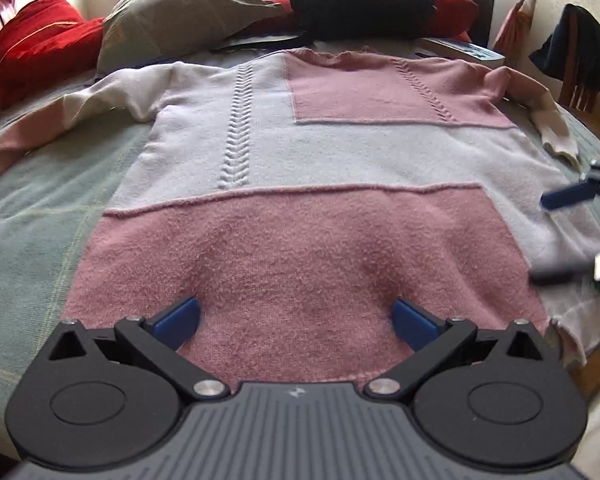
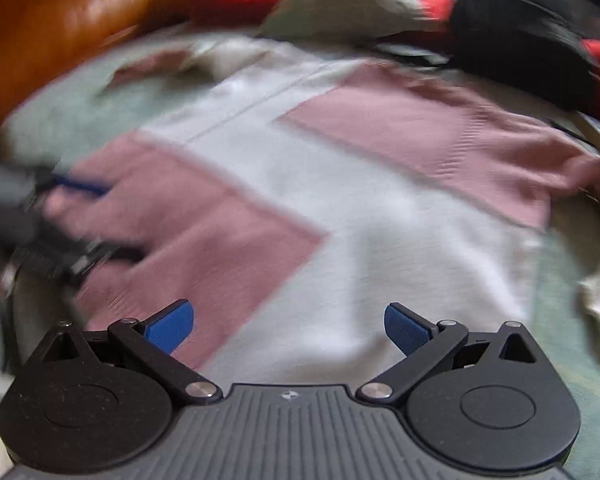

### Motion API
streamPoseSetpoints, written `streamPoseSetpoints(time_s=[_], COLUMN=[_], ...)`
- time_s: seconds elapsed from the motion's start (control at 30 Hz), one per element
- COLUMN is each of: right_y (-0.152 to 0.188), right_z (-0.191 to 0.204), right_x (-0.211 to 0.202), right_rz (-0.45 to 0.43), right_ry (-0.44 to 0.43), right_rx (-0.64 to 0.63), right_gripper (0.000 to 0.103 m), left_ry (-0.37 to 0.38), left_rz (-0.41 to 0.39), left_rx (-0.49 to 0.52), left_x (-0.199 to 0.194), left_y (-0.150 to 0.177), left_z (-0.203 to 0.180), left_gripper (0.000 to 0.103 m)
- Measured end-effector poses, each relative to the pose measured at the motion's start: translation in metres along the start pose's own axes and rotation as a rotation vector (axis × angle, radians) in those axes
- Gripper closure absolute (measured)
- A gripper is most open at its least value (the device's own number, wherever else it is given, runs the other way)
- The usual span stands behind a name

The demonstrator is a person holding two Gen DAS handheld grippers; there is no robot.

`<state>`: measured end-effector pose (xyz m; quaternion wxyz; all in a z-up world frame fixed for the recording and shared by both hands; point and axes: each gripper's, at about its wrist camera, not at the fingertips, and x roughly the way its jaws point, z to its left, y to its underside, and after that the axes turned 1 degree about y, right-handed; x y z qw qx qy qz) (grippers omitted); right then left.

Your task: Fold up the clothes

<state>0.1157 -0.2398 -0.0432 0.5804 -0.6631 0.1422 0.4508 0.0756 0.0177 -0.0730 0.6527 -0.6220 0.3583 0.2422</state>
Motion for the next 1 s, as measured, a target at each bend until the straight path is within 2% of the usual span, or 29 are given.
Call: streamPoseSetpoints(time_s=[0.2,0.3,0.47,0.6,0.67,0.83,0.9,1.0], right_y=[-0.008,-0.004,0.009,0.027,0.045,0.083,0.089,0.085], right_z=[-0.108,-0.159,-0.215,-0.25,-0.269,-0.286,-0.288,-0.297], right_x=[-0.02,-0.02,-0.022,-0.027,-0.028,-0.029,-0.026,-0.018], right_rz=[-0.123,-0.14,-0.129,-0.139,-0.156,-0.315,-0.359,-0.407], right_ry=[0.142,0.235,0.498,0.421,0.309,0.054,-0.012,-0.065], right_rx=[0.273,0.403,0.522,0.648,0.786,0.988,1.03,1.049], right_gripper=[0.0,0.0,0.0,0.0,0.0,0.0,0.0,0.0], left_ry=[0.023,0.019,0.01,0.027,0.026,0.041,0.047,0.061], left_rz=[-0.029,-0.031,-0.015,-0.002,0.001,0.007,0.006,0.003], left_rx=[-0.022,0.0,0.031,0.042,0.049,0.061,0.067,0.077], left_x=[-0.009,-0.006,0.002,0.01,0.013,0.015,0.016,0.016], left_y=[-0.015,-0.021,-0.028,-0.032,-0.033,-0.036,-0.038,-0.039], left_z=[-0.008,-0.016,-0.027,-0.033,-0.035,-0.041,-0.044,-0.049], left_gripper=[0.001,0.001,0.001,0.001,0.001,0.001,0.001,0.001])
